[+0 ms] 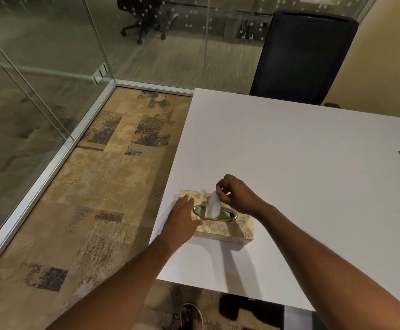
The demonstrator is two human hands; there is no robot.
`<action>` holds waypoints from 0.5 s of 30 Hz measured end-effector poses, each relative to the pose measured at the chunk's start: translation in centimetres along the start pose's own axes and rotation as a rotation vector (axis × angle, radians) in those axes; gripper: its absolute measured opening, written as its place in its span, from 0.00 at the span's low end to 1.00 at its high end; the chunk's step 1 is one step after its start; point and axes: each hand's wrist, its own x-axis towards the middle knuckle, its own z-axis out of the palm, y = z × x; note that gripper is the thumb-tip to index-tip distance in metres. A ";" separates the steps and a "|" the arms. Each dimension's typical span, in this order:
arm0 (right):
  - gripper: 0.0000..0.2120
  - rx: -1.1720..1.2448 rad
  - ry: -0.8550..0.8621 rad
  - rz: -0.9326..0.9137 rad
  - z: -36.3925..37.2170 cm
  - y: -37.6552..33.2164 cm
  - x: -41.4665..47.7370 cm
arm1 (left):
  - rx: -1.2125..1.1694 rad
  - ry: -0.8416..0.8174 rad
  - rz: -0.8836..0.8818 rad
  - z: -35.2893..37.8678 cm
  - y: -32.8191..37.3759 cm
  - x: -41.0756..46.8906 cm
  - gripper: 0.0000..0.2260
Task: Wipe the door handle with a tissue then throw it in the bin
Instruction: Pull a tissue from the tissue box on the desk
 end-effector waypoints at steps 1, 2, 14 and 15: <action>0.04 0.041 0.037 0.022 -0.5 -0.3 0.0 | -0.134 0.049 0.002 -0.5 0.7 0.3 0.32; 0.04 0.091 0.069 0.045 -1.0 -0.6 0.0 | -0.273 0.078 0.007 -1.0 1.4 0.6 0.32; 0.05 0.549 0.197 0.206 -4.0 -5.3 1.2 | -0.858 0.264 -0.078 -6.8 5.4 1.4 0.16; 0.05 0.557 0.228 0.226 -4.1 -5.6 1.4 | -0.862 0.259 -0.081 -7.3 5.4 1.2 0.19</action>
